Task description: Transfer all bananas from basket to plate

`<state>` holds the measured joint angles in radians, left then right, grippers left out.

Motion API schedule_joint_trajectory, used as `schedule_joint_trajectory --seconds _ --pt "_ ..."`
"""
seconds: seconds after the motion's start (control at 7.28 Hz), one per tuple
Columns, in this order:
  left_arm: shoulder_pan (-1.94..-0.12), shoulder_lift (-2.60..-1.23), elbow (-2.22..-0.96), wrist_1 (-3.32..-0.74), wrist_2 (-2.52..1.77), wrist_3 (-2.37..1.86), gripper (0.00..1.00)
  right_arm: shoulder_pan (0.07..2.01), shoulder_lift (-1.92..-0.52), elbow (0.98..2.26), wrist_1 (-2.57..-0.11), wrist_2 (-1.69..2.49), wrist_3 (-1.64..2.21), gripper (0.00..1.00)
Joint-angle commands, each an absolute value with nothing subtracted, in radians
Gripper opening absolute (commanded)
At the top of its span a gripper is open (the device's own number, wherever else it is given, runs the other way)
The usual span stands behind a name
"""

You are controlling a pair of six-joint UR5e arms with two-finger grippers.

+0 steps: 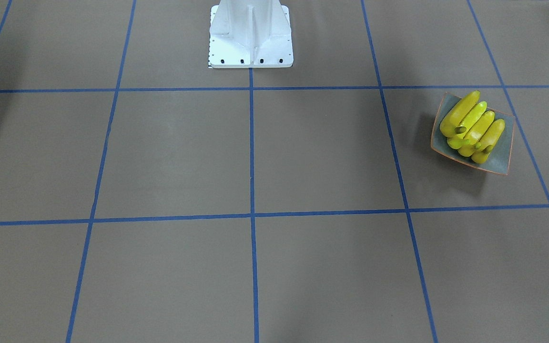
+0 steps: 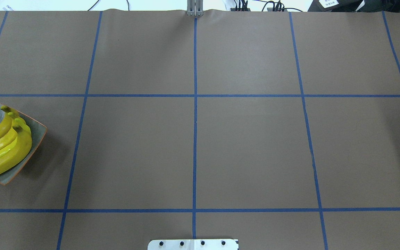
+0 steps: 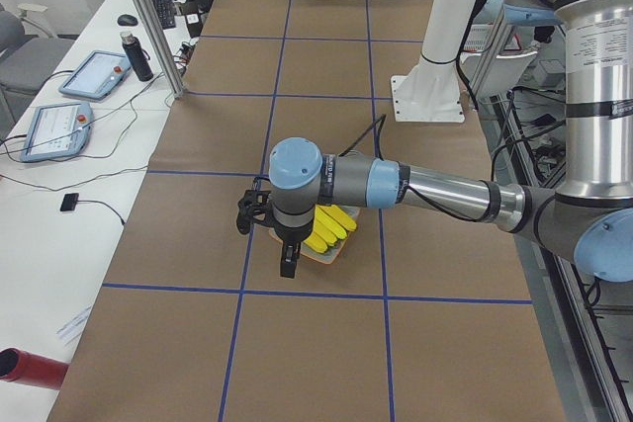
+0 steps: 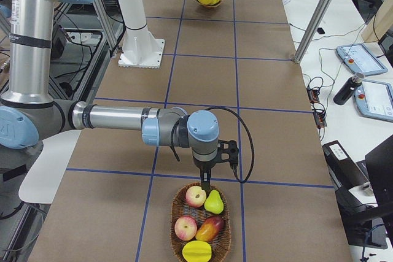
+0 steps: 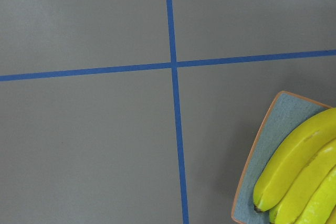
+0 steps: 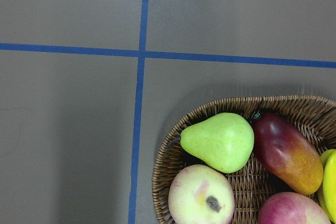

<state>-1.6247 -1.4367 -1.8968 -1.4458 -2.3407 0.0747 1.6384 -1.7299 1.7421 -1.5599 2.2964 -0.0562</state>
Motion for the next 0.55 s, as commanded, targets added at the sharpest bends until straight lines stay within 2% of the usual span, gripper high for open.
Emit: schedule_joint_trajectory --seconds 0.0,0.41 --pt "-1.624 -1.422 -1.899 -1.450 -2.341 0.077 1.00 1.638 -1.729 1.779 -1.646 2.293 -0.055 1.00" --pt "-1.624 -1.384 -1.898 -1.447 -2.348 0.075 1.00 1.638 -1.747 1.809 -1.635 2.281 0.061 1.00"
